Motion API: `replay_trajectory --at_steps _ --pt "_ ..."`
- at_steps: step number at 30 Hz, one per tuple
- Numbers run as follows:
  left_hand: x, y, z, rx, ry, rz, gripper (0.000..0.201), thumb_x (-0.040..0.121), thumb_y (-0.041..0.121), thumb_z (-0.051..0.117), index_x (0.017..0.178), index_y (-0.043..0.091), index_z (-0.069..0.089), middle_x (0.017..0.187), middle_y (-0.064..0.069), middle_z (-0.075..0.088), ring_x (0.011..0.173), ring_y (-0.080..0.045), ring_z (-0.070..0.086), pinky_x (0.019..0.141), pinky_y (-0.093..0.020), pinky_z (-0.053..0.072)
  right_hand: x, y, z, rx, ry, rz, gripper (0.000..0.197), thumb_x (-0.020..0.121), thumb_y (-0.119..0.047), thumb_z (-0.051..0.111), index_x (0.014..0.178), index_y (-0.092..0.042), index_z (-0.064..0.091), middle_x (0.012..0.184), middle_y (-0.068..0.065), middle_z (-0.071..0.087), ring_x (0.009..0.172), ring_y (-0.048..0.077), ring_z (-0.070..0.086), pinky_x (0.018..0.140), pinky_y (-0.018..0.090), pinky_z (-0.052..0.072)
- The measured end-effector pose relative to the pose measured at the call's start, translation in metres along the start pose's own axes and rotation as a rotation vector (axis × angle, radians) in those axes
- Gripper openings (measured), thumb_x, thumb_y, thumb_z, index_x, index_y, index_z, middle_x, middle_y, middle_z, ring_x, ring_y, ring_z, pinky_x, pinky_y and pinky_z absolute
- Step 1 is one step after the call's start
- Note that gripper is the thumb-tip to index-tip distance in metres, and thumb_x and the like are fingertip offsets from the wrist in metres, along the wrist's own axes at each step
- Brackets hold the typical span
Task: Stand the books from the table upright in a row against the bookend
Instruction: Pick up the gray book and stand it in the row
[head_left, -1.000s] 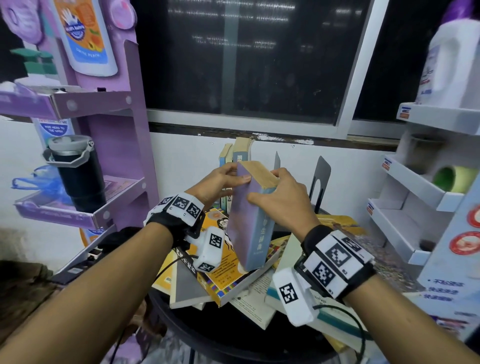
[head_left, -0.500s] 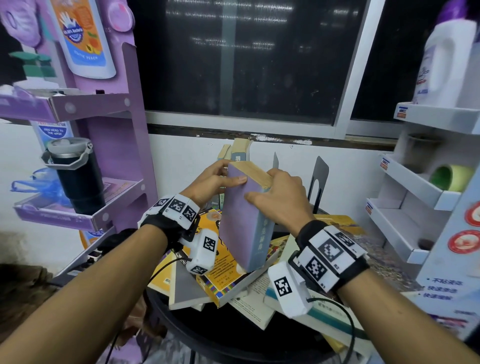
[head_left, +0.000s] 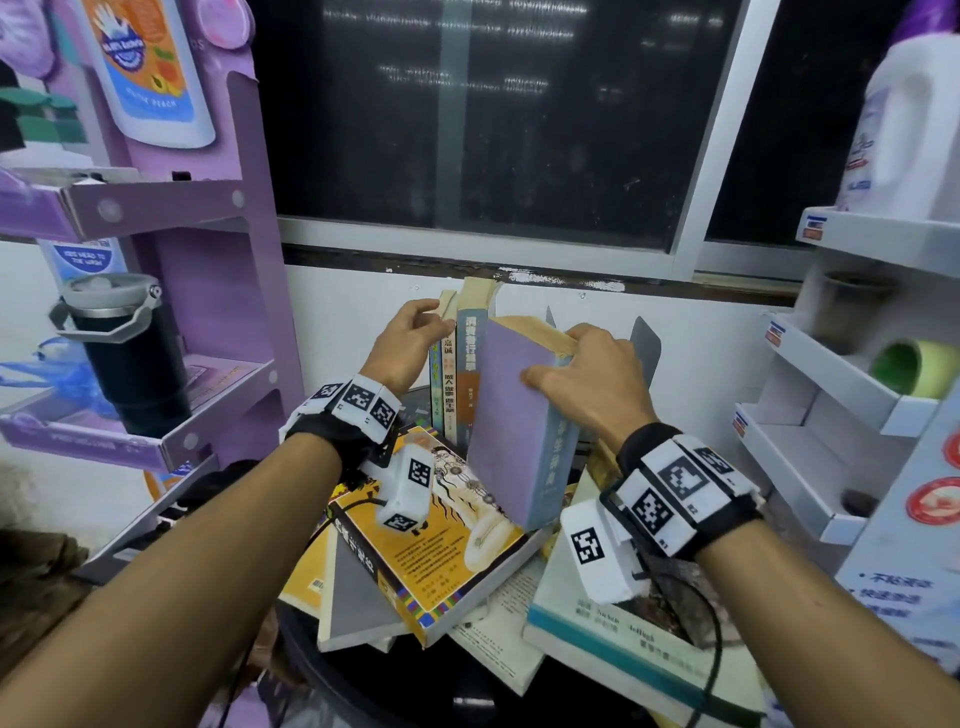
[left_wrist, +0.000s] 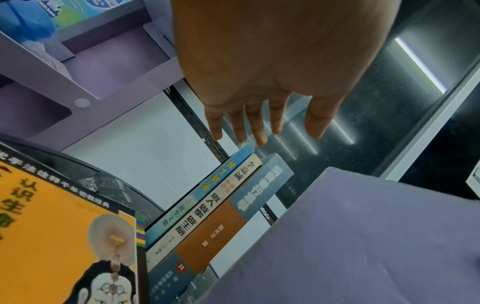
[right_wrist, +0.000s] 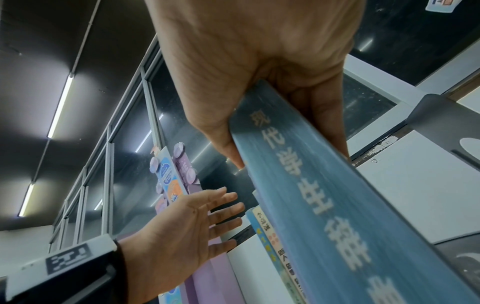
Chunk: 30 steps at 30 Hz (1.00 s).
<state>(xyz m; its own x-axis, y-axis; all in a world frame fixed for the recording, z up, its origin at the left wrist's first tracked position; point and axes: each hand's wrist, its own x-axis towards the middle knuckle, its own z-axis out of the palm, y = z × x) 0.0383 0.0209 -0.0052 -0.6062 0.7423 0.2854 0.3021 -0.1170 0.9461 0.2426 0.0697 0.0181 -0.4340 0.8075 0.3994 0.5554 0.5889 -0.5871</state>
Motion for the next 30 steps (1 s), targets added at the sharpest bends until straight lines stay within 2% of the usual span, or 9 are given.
replay_trajectory --at_steps 5,9,11,13,18,21,24,26,30 --pt "0.017 0.001 0.013 0.029 0.001 0.014 0.045 0.093 0.022 0.057 0.137 0.016 0.046 0.125 0.000 0.048 0.108 -0.013 0.049 0.087 -0.025 0.035 0.022 0.009 0.005 -0.020 0.020 0.041 0.035 0.074 -0.036 0.069 0.099 -0.013 0.060 0.100 0.009 0.063 0.087 0.026 0.060 0.062 0.027 0.041" --pt "0.033 0.001 0.020 0.063 -0.002 0.021 0.052 0.092 0.025 0.059 0.140 0.016 0.043 0.125 -0.001 0.049 0.108 -0.013 0.048 0.091 -0.028 0.039 0.038 0.015 0.009 -0.031 0.035 0.055 0.037 0.075 -0.035 0.069 0.102 -0.013 0.059 0.103 0.010 0.062 0.091 0.027 0.058 0.066 0.026 0.040" --pt "0.041 0.001 0.024 0.085 0.006 0.013 0.053 0.092 0.026 0.059 0.141 0.015 0.041 0.123 0.000 0.047 0.106 -0.013 0.048 0.088 -0.026 0.038 0.045 0.017 0.011 -0.039 0.039 0.059 0.038 0.075 -0.035 0.069 0.104 -0.013 0.059 0.103 0.010 0.062 0.093 0.028 0.058 0.067 0.026 0.039" --pt "0.050 -0.001 0.027 0.098 0.013 0.010 0.054 0.092 0.028 0.060 0.141 0.016 0.042 0.130 -0.003 0.048 0.106 -0.014 0.048 0.088 -0.027 0.038 0.052 0.018 0.015 -0.039 0.047 0.063 0.036 0.075 -0.034 0.069 0.102 -0.012 0.059 0.101 0.010 0.063 0.090 0.029 0.058 0.067 0.027 0.040" --pt "0.066 -0.007 0.032 0.140 -0.016 -0.006 0.053 0.087 0.039 0.062 0.136 0.024 0.049 0.139 -0.008 0.048 0.122 -0.025 0.050 0.102 -0.037 0.039 0.068 0.023 0.027 -0.021 0.056 0.096 0.038 0.074 -0.032 0.068 0.104 -0.011 0.058 0.101 0.011 0.063 0.092 0.032 0.059 0.068 0.029 0.044" --pt "0.072 -0.011 0.033 0.152 -0.032 0.003 0.053 0.082 0.045 0.064 0.132 0.028 0.055 0.141 -0.004 0.047 0.128 -0.022 0.045 0.111 -0.042 0.033 0.075 0.023 0.037 -0.010 0.051 0.114 0.039 0.075 -0.032 0.067 0.106 -0.011 0.057 0.102 0.011 0.062 0.095 0.034 0.059 0.074 0.032 0.049" --pt "0.078 -0.014 0.032 0.164 -0.027 0.032 0.042 0.084 0.039 0.064 0.125 0.030 0.061 0.143 0.001 0.046 0.132 -0.017 0.041 0.114 -0.040 0.029 0.080 0.024 0.049 -0.010 0.044 0.127 0.039 0.076 -0.032 0.067 0.107 -0.011 0.056 0.101 0.011 0.059 0.097 0.035 0.058 0.079 0.036 0.052" --pt "0.082 -0.015 0.029 0.179 -0.046 0.038 0.041 0.085 0.037 0.065 0.125 0.033 0.062 0.148 0.003 0.041 0.136 -0.014 0.036 0.114 -0.032 0.024 0.083 0.022 0.057 -0.016 0.039 0.131 0.041 0.076 -0.032 0.067 0.109 -0.010 0.056 0.103 0.012 0.061 0.098 0.036 0.058 0.080 0.037 0.052" --pt "0.089 -0.014 0.024 0.174 -0.092 0.031 0.039 0.084 0.034 0.065 0.123 0.033 0.063 0.152 0.009 0.037 0.134 -0.012 0.039 0.101 -0.024 0.028 0.088 0.019 0.071 -0.006 0.028 0.127 0.041 0.076 -0.031 0.066 0.109 -0.009 0.056 0.104 0.014 0.064 0.096 0.037 0.060 0.080 0.041 0.054"
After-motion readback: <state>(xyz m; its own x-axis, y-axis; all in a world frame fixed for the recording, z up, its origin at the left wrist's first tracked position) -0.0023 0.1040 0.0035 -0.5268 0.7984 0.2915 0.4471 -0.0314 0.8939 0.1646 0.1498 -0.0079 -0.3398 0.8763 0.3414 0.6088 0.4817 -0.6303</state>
